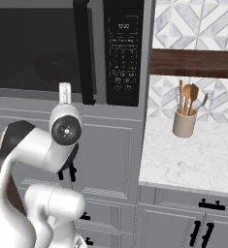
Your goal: Pick the squash from the sink and place it in the bowl. Then pick the bowl and place it in the microwave. Then close the microwave door and press the start button.
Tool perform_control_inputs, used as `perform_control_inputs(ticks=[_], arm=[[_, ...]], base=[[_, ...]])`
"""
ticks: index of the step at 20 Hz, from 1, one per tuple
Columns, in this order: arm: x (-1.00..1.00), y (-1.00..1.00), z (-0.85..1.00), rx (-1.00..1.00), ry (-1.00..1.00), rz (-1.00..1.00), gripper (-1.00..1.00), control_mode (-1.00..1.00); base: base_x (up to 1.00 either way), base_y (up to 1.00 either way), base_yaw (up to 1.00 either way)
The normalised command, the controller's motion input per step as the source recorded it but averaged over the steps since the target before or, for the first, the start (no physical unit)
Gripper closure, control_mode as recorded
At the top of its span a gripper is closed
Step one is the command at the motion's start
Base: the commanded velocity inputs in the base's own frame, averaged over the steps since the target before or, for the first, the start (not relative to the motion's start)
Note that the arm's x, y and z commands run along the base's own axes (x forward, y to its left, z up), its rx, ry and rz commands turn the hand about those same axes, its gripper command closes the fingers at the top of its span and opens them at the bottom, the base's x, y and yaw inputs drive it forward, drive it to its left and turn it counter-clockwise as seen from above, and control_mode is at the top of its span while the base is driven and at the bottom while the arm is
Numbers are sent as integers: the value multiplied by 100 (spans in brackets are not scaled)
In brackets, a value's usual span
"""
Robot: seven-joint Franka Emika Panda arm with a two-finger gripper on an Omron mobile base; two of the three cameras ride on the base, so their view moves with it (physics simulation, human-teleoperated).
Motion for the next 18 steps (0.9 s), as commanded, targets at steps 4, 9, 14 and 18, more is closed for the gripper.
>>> perform_control_inputs(ticks=[4,9,14,18], arm=[[0,-100,0,0,11,-4,-100,-100],[4,-97,0,3,4,0,-100,-100],[25,-65,0,4,3,0,-100,-100],[59,-11,0,3,4,0,-100,-100]], base=[[0,0,0],[0,0,0],[0,0,0],[0,0,0]])
